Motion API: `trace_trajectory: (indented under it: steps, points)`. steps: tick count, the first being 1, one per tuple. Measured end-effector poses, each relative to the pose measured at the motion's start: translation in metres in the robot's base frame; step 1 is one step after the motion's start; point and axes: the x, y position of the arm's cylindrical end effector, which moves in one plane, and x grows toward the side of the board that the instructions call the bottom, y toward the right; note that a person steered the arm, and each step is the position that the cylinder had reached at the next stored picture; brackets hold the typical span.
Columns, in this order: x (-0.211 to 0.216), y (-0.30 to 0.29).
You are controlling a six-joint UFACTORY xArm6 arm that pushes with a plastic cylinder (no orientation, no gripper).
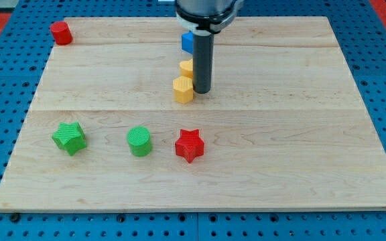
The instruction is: Move the red circle horizontal to the red star
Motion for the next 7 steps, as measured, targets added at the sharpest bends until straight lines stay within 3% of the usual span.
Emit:
trace_trajectory:
  steps: [1, 2, 3, 4, 6, 7]
  points:
    - [0.031, 0.023]
    - [0.038, -0.019]
    - [0.019, -0.093]
    - [-0.041, -0.146]
    - [-0.093, -0.296]
    - [-0.104, -0.312]
